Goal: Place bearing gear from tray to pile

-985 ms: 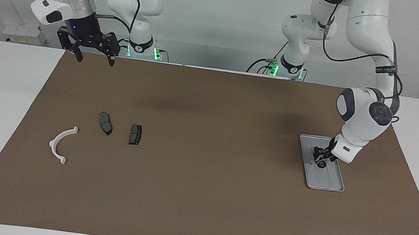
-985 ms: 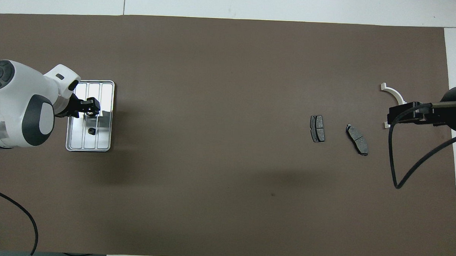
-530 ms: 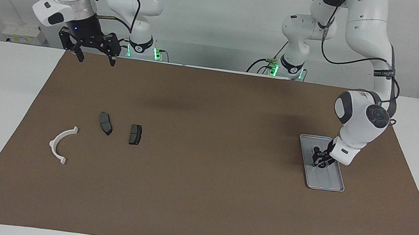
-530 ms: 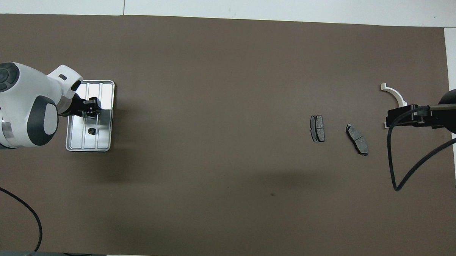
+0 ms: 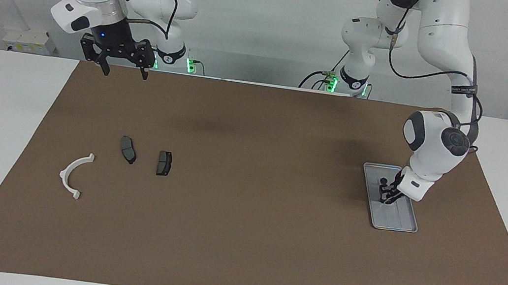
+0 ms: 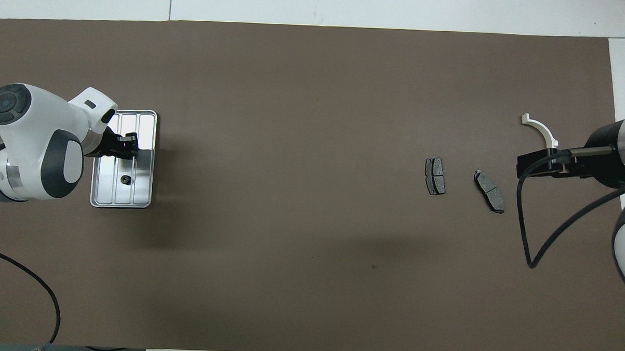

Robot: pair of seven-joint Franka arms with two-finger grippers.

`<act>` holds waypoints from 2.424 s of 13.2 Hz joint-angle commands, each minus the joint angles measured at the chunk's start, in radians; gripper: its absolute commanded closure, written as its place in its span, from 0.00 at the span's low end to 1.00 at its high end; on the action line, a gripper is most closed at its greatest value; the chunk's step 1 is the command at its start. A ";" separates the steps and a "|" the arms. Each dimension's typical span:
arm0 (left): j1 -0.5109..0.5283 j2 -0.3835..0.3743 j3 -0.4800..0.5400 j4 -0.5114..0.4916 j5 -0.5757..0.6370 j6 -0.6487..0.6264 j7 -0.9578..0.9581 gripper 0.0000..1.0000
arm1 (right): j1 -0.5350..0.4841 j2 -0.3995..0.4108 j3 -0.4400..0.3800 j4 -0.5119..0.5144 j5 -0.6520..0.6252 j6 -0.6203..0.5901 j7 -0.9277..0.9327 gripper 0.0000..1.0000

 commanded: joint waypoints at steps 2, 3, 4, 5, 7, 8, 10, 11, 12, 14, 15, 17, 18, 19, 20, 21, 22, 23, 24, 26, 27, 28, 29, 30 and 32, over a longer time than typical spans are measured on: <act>-0.049 0.036 0.004 0.177 -0.002 -0.191 -0.086 0.80 | -0.010 -0.027 0.003 -0.029 0.012 -0.005 -0.027 0.00; -0.099 0.053 0.006 0.240 -0.014 -0.243 -0.173 0.80 | -0.012 -0.027 0.001 -0.030 0.014 -0.005 -0.027 0.00; -0.162 0.067 0.007 0.280 -0.014 -0.262 -0.285 0.80 | -0.017 -0.027 0.001 -0.030 0.014 -0.007 -0.029 0.00; -0.226 0.073 0.007 0.291 -0.011 -0.250 -0.386 0.80 | -0.020 -0.027 0.001 -0.029 0.014 -0.008 -0.029 0.00; -0.366 0.079 0.009 0.294 -0.014 -0.210 -0.570 0.80 | -0.018 -0.028 0.001 -0.030 0.014 -0.008 -0.027 0.00; -0.404 0.085 0.009 0.294 -0.016 -0.179 -0.641 0.80 | -0.014 -0.028 0.001 -0.030 0.014 -0.008 -0.027 0.00; -0.480 0.096 0.006 0.273 -0.017 -0.117 -0.739 0.80 | -0.010 -0.031 0.001 -0.032 0.014 -0.010 -0.026 0.00; -0.523 0.102 0.007 0.227 -0.017 -0.086 -0.772 0.80 | -0.010 -0.031 0.001 -0.032 0.014 -0.010 -0.024 0.00; -0.552 0.092 0.009 0.166 -0.017 -0.037 -0.786 0.79 | -0.010 -0.033 0.003 -0.033 0.012 -0.011 -0.026 0.00; -0.554 0.089 0.007 0.136 -0.017 0.003 -0.798 0.78 | -0.009 -0.035 0.003 -0.042 0.014 -0.010 -0.021 0.00; -0.554 0.090 0.007 0.133 -0.017 0.016 -0.798 0.77 | -0.009 -0.035 0.003 -0.042 0.014 -0.010 -0.021 0.00; -0.551 0.092 0.007 0.124 -0.017 0.026 -0.798 0.74 | -0.007 -0.035 0.004 -0.044 0.014 -0.008 -0.017 0.00; -0.551 0.090 0.009 0.125 -0.017 0.020 -0.798 0.45 | 0.006 -0.035 0.007 -0.055 0.014 0.000 -0.009 0.00; -0.551 0.089 0.012 0.135 -0.016 -0.006 -0.799 0.00 | 0.044 -0.035 0.009 -0.073 0.014 0.013 0.038 0.00; -0.546 0.085 0.015 0.151 -0.010 -0.059 -0.800 0.00 | 0.069 -0.035 0.009 -0.088 0.014 0.039 0.102 0.00; -0.531 0.066 0.016 0.165 -0.002 -0.107 -0.784 0.00 | 0.109 -0.031 0.009 -0.111 0.012 0.067 0.158 0.00; -0.490 0.015 0.016 0.144 -0.002 -0.142 -0.746 0.00 | 0.129 -0.028 0.009 -0.133 0.012 0.097 0.193 0.00; -0.439 -0.056 0.016 0.094 -0.002 -0.177 -0.647 0.00 | 0.152 -0.022 0.009 -0.157 0.014 0.143 0.222 0.00; -0.370 -0.116 0.015 0.032 -0.002 -0.190 -0.511 0.00 | 0.178 -0.010 0.009 -0.176 0.014 0.183 0.267 0.00; -0.246 -0.163 0.016 -0.052 -0.002 -0.172 -0.249 0.00 | 0.250 0.048 0.009 -0.183 0.012 0.249 0.411 0.00; -0.172 -0.165 0.016 -0.063 -0.002 -0.167 -0.124 0.00 | 0.288 0.086 0.009 -0.179 0.008 0.291 0.484 0.00; -0.100 -0.165 0.015 -0.063 -0.002 -0.161 0.001 0.00 | 0.322 0.126 0.009 -0.174 0.005 0.327 0.561 0.00; -0.063 -0.165 0.015 -0.068 -0.002 -0.147 0.071 0.00 | 0.351 0.168 0.009 -0.164 -0.004 0.363 0.629 0.00; -0.041 -0.168 0.015 -0.094 -0.003 -0.109 0.088 0.05 | 0.385 0.218 0.009 -0.133 -0.008 0.383 0.696 0.00; -0.026 -0.174 0.015 -0.144 -0.003 -0.048 0.098 0.18 | 0.434 0.315 0.008 -0.050 -0.014 0.394 0.804 0.00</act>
